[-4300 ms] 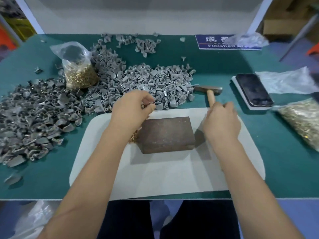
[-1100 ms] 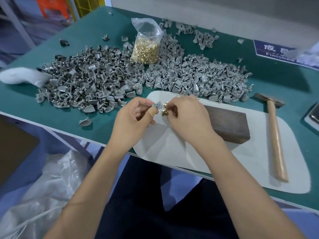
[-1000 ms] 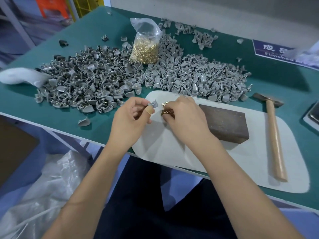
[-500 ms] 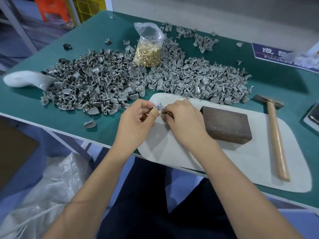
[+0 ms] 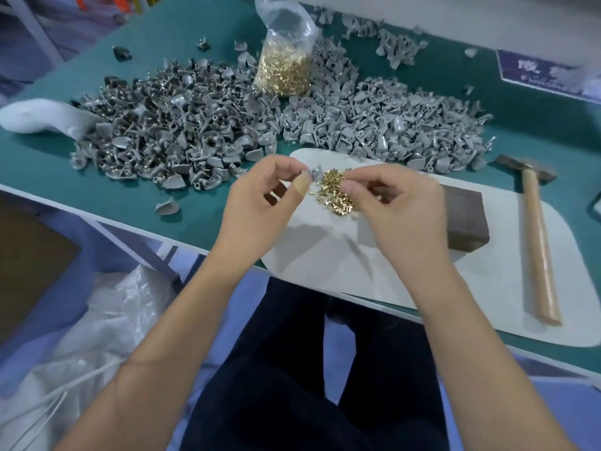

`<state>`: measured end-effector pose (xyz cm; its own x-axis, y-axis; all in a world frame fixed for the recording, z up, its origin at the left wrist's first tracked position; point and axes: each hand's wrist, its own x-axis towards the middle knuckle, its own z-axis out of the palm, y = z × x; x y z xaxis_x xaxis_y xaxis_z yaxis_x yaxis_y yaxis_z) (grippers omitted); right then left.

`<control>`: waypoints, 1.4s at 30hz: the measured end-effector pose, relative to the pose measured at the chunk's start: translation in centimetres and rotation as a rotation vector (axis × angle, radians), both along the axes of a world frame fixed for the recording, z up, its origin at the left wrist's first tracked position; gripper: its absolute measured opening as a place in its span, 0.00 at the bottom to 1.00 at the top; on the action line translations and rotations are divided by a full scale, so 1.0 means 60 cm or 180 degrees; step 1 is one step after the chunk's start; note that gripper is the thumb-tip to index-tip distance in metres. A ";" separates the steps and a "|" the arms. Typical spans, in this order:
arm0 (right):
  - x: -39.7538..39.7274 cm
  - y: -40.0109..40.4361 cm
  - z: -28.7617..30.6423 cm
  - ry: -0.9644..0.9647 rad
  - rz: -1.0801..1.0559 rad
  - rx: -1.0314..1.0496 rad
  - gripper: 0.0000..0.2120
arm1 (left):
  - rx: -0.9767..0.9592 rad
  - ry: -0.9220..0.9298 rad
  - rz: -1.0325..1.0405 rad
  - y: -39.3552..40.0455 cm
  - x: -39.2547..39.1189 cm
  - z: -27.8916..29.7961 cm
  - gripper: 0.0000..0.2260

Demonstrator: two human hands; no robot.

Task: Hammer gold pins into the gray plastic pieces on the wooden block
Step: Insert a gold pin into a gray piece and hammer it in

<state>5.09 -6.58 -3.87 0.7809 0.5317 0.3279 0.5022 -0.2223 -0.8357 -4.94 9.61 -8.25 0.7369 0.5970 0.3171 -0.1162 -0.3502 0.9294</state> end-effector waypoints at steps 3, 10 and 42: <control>0.010 -0.035 0.014 0.0479 -0.0176 0.0382 0.05 | 0.0188 -0.0271 0.0229 -0.009 -0.001 0.010 0.02; 0.030 -0.097 0.029 0.0988 -0.0262 0.0495 0.10 | 0.0394 0.0128 -0.0450 -0.078 0.053 0.044 0.04; 0.110 -0.159 0.015 -0.0297 -0.0751 -0.1402 0.04 | 0.1836 0.1057 -0.0550 -0.159 0.165 0.054 0.05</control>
<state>11.69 -16.11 -2.96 0.8745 0.4478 0.1864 0.4639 -0.6600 -0.5909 4.94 0.09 -5.02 0.9195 0.2658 0.2897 0.0440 -0.8017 0.5961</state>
